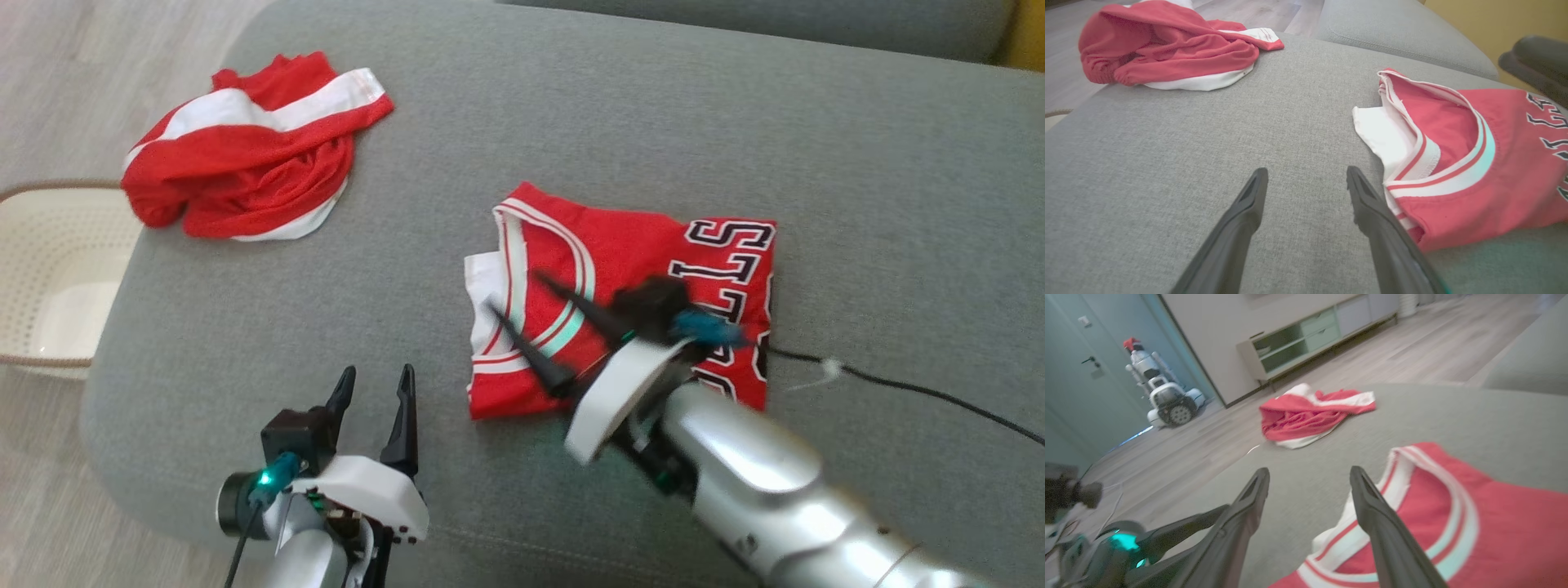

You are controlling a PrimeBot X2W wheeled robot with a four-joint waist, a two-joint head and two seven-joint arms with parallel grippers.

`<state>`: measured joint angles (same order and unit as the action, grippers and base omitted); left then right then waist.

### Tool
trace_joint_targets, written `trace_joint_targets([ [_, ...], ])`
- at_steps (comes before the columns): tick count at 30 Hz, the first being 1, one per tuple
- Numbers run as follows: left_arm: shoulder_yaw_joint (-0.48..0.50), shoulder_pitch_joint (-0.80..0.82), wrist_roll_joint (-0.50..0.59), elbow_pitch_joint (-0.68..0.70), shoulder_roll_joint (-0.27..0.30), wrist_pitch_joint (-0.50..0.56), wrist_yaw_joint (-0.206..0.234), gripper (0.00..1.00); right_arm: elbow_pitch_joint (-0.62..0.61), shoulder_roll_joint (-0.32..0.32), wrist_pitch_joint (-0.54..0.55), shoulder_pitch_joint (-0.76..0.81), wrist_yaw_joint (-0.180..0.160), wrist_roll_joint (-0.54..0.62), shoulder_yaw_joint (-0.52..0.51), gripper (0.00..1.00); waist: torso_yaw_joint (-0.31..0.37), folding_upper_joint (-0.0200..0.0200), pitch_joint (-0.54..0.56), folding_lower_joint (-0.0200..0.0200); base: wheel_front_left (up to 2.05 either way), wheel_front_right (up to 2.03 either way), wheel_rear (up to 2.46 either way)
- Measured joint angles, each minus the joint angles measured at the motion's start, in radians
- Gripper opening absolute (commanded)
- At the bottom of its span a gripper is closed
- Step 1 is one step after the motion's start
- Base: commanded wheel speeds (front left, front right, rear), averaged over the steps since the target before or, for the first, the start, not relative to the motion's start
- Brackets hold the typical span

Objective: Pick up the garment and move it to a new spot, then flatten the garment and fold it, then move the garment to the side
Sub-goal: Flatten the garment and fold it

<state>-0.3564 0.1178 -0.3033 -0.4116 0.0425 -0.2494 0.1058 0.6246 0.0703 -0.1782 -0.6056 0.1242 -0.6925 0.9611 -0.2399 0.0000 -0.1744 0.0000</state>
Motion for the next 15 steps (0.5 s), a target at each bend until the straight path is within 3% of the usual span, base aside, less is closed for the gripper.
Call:
trace_joint_targets([
  [7,0.015,0.0,0.014,0.015,0.0,0.0,0.001,1.0,0.138,0.007,-0.07,-0.002,0.0,0.138,-0.281,1.0,0.053,0.0,0.012,0.0,0.0,0.0,0.0],
  [9,0.023,0.0,0.033,0.021,0.0,0.0,0.002,1.0,0.122,0.009,-0.07,0.025,0.0,0.239,-0.451,1.0,0.084,0.0,0.015,0.0,0.0,0.0,0.0],
  [15,0.079,-0.002,0.049,0.029,0.0,0.0,0.011,1.0,0.046,0.005,-0.072,0.181,0.0,0.402,-0.71,1.0,0.152,0.0,0.026,0.0,0.0,0.0,0.0],
])
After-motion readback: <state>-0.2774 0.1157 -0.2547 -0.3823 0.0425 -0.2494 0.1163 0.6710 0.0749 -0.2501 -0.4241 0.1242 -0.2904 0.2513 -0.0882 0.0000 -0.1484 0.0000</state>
